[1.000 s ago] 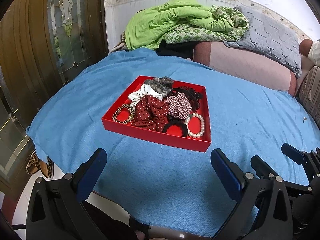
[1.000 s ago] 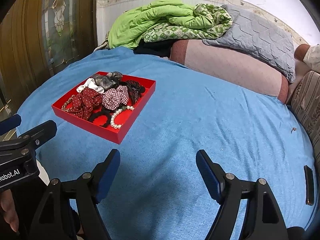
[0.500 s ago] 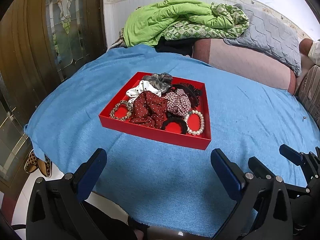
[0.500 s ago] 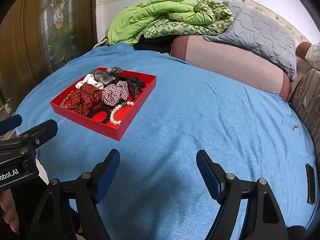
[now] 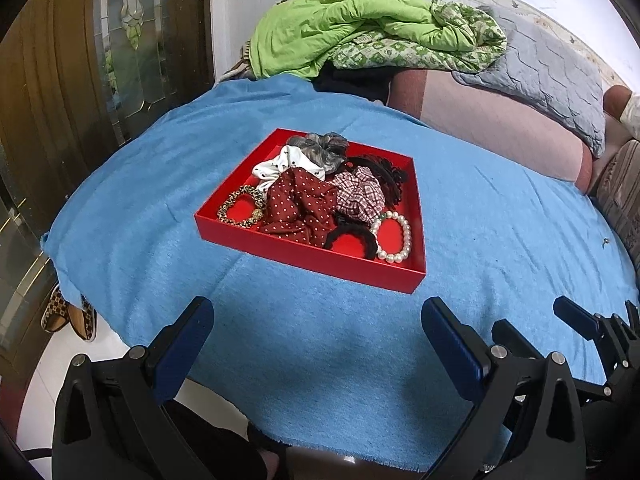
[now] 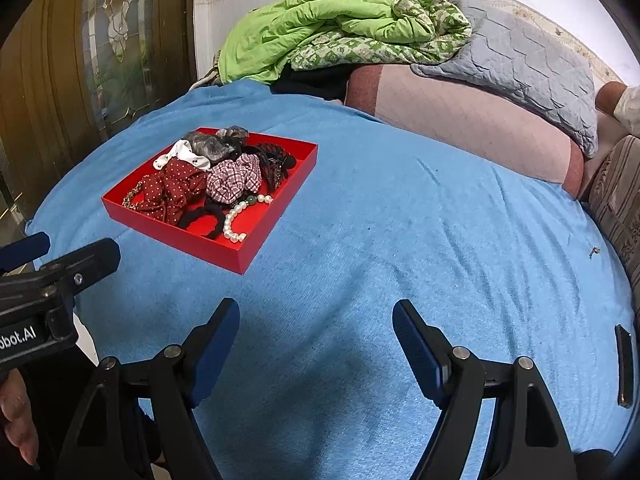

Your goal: Organize jewelry

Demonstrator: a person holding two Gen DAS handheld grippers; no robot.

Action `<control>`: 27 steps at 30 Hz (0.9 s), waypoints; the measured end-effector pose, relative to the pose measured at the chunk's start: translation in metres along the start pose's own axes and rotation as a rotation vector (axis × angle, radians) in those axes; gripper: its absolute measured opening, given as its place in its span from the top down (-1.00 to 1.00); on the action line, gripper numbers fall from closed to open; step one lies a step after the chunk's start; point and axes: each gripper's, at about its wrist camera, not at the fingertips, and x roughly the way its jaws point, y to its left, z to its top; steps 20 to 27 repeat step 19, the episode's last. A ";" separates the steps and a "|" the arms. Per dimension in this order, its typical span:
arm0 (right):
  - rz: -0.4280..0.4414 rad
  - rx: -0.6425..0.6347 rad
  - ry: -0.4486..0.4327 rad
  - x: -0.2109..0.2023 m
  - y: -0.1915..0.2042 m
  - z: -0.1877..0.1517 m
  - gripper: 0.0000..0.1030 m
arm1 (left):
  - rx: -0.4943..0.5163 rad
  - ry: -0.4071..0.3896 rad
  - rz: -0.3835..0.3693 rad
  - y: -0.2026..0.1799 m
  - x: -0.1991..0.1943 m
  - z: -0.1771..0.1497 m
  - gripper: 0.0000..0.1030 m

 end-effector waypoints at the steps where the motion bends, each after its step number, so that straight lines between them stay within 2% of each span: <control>1: 0.001 -0.001 0.000 0.000 0.000 0.000 -0.61 | -0.002 -0.001 0.003 0.000 0.000 0.000 -1.00; 8: 0.015 -0.001 -0.005 -0.002 0.001 0.000 -0.61 | -0.010 0.004 0.032 0.002 0.002 0.005 -1.00; 19: 0.031 0.091 -0.009 -0.004 -0.036 0.002 -0.61 | 0.097 -0.029 0.024 -0.047 0.001 0.019 -1.00; 27: 0.031 0.091 -0.009 -0.004 -0.036 0.002 -0.61 | 0.097 -0.029 0.024 -0.047 0.001 0.019 -1.00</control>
